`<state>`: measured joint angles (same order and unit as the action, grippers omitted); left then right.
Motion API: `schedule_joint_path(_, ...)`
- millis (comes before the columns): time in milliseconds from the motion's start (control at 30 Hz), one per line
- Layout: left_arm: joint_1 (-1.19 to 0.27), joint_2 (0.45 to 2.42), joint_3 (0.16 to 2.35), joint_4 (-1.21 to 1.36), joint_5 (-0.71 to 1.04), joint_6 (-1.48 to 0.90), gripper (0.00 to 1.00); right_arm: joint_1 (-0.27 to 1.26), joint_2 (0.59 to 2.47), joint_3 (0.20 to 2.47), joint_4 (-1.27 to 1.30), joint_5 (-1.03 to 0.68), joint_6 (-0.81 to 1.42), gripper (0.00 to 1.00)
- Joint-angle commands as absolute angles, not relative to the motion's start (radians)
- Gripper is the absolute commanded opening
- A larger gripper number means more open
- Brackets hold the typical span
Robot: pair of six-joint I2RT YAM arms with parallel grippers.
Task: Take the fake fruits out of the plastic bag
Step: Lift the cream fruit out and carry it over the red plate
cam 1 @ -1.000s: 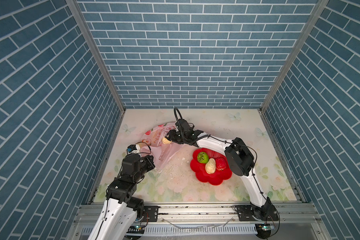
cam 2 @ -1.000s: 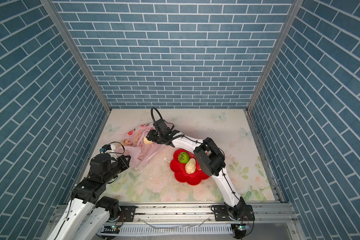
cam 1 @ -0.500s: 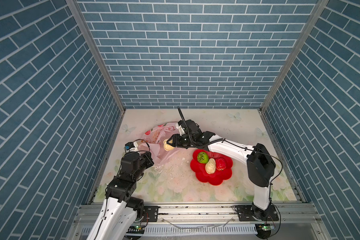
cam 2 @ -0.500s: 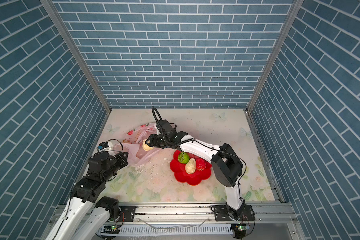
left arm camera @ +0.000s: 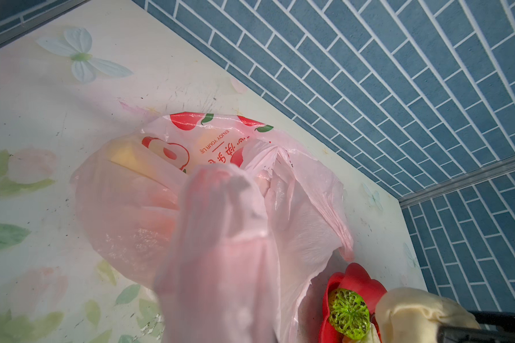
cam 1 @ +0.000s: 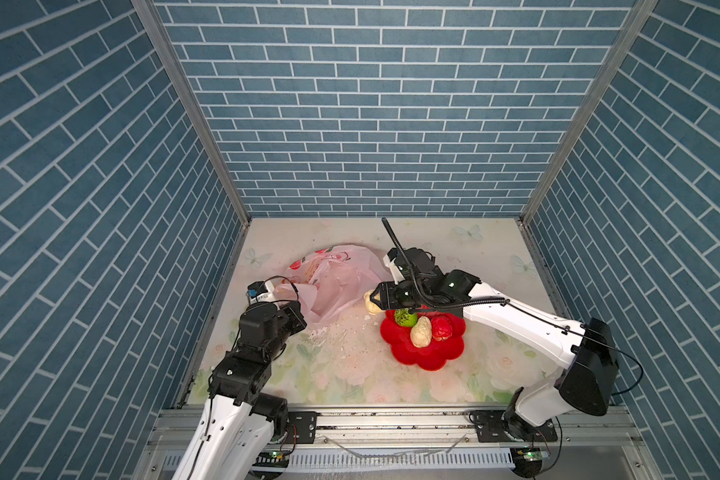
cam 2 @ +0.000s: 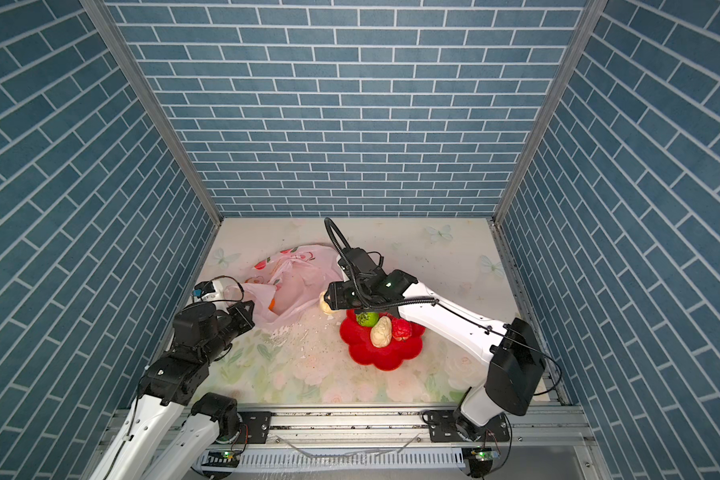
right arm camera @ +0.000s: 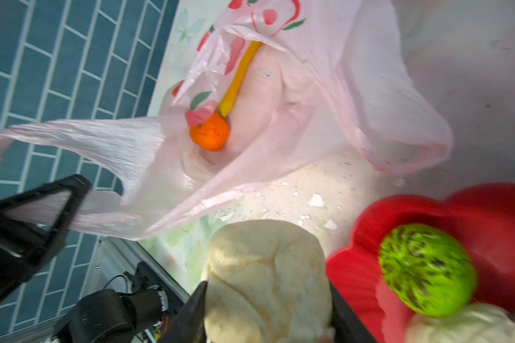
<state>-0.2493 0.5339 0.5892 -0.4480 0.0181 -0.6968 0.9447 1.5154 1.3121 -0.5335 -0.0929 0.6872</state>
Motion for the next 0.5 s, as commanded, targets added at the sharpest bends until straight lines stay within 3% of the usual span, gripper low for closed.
schedule_joint_path(0, -0.253, 0.524, 0.620, -0.455, -0.001, -0.671, 0.01, 0.957, 1.471, 1.260, -0.685, 0.040, 0.640, 0.19)
schedule_joint_path(467, -0.253, 0.508, 0.632, -0.475, -0.008, -0.660, 0.01, 0.991, 1.509, 1.104, -0.638, 0.066, 0.701, 0.19)
